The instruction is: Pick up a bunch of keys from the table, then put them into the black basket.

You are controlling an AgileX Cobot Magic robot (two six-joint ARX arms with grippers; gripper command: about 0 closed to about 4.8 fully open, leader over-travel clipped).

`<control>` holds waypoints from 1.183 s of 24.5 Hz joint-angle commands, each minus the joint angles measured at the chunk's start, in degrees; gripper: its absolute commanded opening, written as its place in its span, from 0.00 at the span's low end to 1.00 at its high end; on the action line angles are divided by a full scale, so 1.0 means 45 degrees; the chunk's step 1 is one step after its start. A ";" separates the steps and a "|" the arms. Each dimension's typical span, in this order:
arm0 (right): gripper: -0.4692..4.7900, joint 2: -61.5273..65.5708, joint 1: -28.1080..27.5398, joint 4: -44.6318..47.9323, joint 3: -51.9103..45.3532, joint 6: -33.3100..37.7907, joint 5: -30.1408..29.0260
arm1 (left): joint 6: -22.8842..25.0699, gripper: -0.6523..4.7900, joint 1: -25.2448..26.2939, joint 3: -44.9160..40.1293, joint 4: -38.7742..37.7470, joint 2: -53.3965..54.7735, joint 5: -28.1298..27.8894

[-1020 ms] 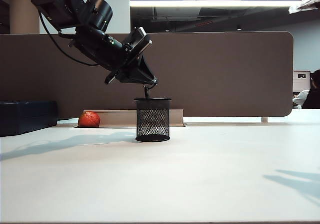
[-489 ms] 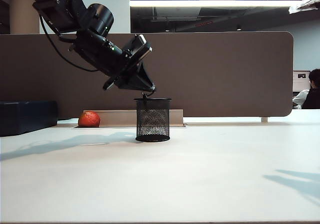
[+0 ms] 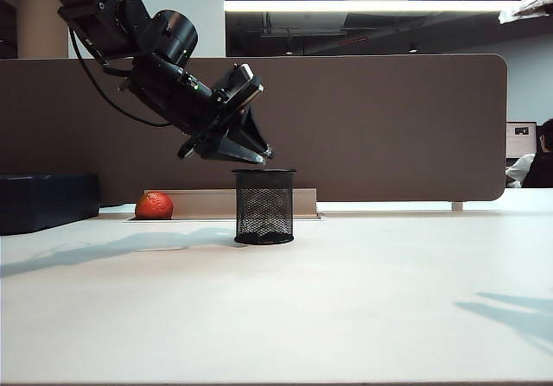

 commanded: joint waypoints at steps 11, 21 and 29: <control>0.58 0.0000 0.0019 0.0214 0.0107 0.0005 -0.0034 | -0.0024 0.14 -0.0010 0.0102 0.0087 -0.0180 0.0248; 0.37 0.0005 0.0005 0.0563 0.0107 -0.0563 0.0126 | 0.2667 0.11 0.0049 0.0141 -0.0044 -0.1987 -0.3041; 0.11 0.0005 0.0005 0.1753 0.0107 -0.1443 0.1418 | 0.3371 0.11 0.1103 0.0141 -0.0452 -0.3449 -0.4707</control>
